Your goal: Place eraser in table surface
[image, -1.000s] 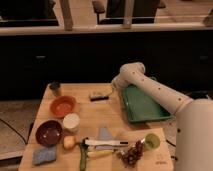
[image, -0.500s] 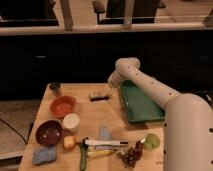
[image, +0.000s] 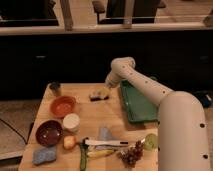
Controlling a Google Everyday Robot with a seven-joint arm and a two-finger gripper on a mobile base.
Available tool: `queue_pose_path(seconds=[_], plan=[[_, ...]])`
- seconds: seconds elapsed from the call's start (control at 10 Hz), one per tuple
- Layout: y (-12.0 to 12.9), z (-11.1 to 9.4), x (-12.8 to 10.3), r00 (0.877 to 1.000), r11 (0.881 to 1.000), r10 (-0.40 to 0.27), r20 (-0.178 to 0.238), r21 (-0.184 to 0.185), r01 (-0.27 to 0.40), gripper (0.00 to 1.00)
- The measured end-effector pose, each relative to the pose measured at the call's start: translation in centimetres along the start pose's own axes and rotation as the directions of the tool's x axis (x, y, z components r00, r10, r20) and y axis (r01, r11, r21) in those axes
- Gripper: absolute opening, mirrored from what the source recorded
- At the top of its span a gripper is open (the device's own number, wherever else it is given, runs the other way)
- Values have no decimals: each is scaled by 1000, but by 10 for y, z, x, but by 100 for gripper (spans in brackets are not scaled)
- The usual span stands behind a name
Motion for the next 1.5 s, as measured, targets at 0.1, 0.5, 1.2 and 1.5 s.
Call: queue_pose_path(seconds=[0.1,0.5,1.2,1.5], plan=[[1,3,1,999,999,-38,3,-1,38,80],[9,16,-1,986,986,-165,-11,-32,165,80],[23,41,1,970,968,-242,-33,-84,238,80],[25,52,-1,967,963,-251,-41,-110,245,80]])
